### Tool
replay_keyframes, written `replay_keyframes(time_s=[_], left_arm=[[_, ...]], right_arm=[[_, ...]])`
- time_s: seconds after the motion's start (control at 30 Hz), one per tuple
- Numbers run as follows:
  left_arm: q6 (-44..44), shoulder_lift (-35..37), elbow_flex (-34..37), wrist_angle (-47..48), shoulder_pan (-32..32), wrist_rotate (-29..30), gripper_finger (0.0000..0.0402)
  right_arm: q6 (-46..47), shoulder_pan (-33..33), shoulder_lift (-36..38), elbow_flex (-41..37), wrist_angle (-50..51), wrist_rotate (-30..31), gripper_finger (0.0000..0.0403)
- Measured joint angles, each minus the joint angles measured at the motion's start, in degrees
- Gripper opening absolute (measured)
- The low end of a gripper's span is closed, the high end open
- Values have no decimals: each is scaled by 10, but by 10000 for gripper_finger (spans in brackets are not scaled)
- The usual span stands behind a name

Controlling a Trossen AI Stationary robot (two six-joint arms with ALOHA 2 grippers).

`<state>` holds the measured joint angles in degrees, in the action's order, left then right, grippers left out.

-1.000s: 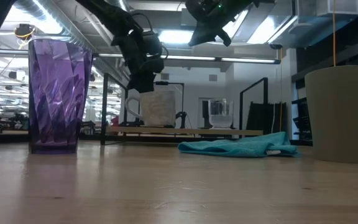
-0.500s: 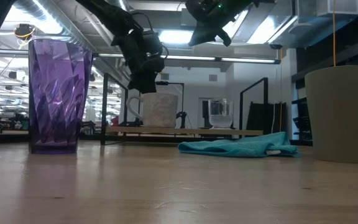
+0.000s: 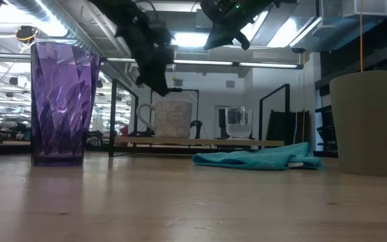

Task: Stack small to large cups/mugs on shelf
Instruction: Put the gray mug on the shelf

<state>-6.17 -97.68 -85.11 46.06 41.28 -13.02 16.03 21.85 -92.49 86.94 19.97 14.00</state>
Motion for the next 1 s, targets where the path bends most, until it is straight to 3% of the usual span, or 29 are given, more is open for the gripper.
replay_keyframes(time_s=[0.23,0.47,0.57,1.0], left_arm=[[-48,25,-6,108,5,49,78],[-65,25,2,148,-7,79,20],[-65,23,2,142,-6,78,4],[-61,-13,2,150,-22,35,1]], right_arm=[[0,0,0,0,0,0,17],[0,0,0,0,0,0,17],[-2,0,0,0,0,0,17],[-2,0,0,0,5,0,17]])
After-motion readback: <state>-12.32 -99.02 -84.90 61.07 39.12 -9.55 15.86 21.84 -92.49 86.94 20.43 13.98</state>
